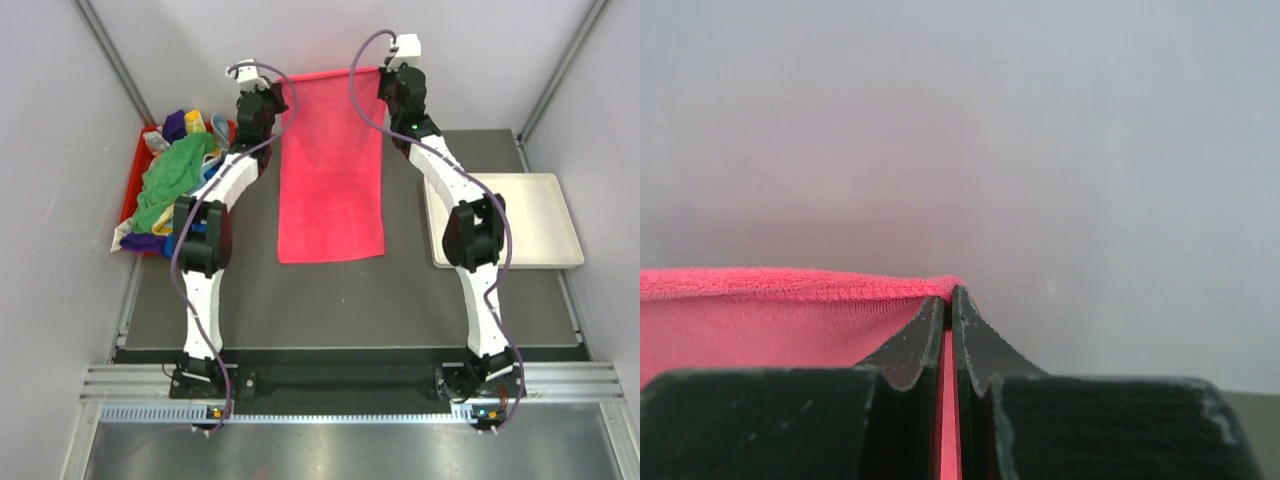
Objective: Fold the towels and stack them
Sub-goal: Fold the towel
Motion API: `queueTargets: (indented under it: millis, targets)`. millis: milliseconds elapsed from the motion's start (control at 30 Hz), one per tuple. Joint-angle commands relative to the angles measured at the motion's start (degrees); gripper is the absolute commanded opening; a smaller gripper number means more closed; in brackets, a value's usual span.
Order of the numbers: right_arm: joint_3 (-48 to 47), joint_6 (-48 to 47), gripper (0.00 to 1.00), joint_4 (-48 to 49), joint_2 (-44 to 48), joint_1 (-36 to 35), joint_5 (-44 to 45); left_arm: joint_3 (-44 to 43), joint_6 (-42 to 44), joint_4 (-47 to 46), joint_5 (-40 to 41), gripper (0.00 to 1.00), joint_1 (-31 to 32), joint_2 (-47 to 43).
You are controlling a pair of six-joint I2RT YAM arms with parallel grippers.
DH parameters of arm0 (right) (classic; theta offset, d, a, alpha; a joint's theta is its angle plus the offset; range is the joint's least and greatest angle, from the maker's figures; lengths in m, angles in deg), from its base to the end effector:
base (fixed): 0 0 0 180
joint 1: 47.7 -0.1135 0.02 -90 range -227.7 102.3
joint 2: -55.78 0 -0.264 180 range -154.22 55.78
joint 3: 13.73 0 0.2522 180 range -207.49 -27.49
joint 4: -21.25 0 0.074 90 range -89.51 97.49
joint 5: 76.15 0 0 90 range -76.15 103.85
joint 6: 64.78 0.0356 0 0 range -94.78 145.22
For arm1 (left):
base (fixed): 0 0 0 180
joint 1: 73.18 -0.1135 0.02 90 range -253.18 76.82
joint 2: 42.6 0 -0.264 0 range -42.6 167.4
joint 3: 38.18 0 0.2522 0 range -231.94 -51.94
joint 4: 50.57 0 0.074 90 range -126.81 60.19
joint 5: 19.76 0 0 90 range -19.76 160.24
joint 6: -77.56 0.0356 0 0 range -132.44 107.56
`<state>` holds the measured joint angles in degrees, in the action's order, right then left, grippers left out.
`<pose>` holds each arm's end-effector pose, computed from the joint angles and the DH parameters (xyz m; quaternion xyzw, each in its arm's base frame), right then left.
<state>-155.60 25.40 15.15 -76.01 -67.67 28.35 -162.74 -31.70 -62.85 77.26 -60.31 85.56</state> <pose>0.5223 0.1803 0.3620 -0.0254 0.6825 0.0421 0.7293 0.5302 -0.1167 0.3217 -0.0826 0.6467 -0.1712 0.7386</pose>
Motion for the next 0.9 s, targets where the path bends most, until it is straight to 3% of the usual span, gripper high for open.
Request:
queueTargets:
  millis: [0,100,267,867]
  targets:
    - [-6.26,-2.56,0.00,8.07,-2.15,1.33,2.29,-1.08,1.60,-11.74,4.22,0.00,-0.73,2.09]
    - [-10.04,-2.73,0.00,7.37,-4.79,1.60,1.94,-3.36,1.86,-12.19,3.87,0.00,-0.73,4.02]
    - [-8.12,-2.47,0.00,7.89,-4.80,1.69,0.71,-4.86,1.86,-12.10,3.17,0.00,-0.73,6.05]
    - [14.98,1.38,0.00,9.22,6.53,1.51,1.67,8.74,0.64,-10.60,3.17,0.00,-0.82,-1.41]
